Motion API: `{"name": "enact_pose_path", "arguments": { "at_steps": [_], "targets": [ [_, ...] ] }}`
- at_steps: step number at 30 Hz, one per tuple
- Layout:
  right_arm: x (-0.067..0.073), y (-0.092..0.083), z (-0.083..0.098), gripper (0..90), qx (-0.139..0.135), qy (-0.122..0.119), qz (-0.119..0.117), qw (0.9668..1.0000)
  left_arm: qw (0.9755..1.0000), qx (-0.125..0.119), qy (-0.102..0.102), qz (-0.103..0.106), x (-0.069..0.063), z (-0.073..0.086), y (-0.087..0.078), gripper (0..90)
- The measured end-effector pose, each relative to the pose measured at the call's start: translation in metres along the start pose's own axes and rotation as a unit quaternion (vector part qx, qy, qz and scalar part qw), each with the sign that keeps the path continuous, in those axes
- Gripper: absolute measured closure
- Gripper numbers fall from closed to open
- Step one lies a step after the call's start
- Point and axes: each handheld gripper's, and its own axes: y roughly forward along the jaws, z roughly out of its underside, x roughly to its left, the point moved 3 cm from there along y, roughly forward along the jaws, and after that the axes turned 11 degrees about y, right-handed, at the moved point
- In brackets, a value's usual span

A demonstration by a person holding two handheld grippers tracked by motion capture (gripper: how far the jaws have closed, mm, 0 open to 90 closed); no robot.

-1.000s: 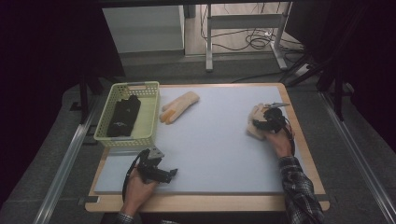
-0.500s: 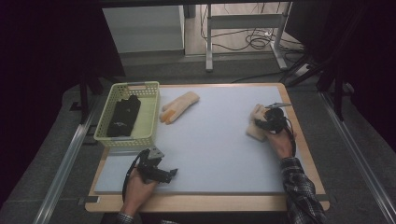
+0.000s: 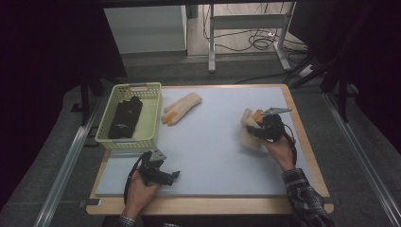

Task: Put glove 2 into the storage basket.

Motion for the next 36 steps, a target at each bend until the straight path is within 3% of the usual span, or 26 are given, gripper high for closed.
{"name": "enact_pose_path", "arguments": {
  "at_steps": [5, 14, 20, 24, 28, 33, 35, 36],
  "targets": [
    [0.033, 0.001, 0.006, 60.1, 0.005, -0.020, -0.034, 0.9992, 1.0000, 0.000, 0.001, 0.000, 0.000, 0.000, 0.000, 0.5],
    [0.094, 0.012, 0.017, 59.6, 0.021, -0.057, -0.092, 0.9939, 1.0000, 0.001, 0.001, 0.000, 0.000, 0.000, 0.000, 0.5],
    [0.124, 0.028, 0.025, 58.9, 0.027, -0.079, -0.102, 0.9913, 1.0000, 0.001, 0.001, 0.000, 0.000, 0.000, 0.000, 0.5],
    [0.133, 0.046, 0.036, 54.6, 0.042, -0.077, -0.106, 0.9905, 1.0000, 0.001, 0.001, 0.000, 0.000, 0.000, 0.000, 0.5],
    [0.135, 0.055, 0.043, 40.3, 0.052, -0.073, -0.108, 0.9901, 1.0000, 0.000, 0.001, 0.000, 0.000, 0.000, 0.000, 0.5],
    [0.125, 0.034, 0.036, 34.8, 0.031, -0.066, -0.109, 0.9914, 1.0000, 0.001, 0.001, 0.000, 0.000, 0.000, 0.000, 0.5],
    [0.118, 0.025, 0.035, 39.1, 0.031, -0.063, -0.104, 0.9920, 1.0000, 0.001, 0.001, 0.000, 0.000, 0.000, 0.000, 0.5],
    [0.114, 0.020, 0.037, 46.1, 0.033, -0.064, -0.102, 0.9921, 1.0000, 0.001, 0.001, 0.000, 0.000, 0.000, 0.000, 0.5]
  ]
}}
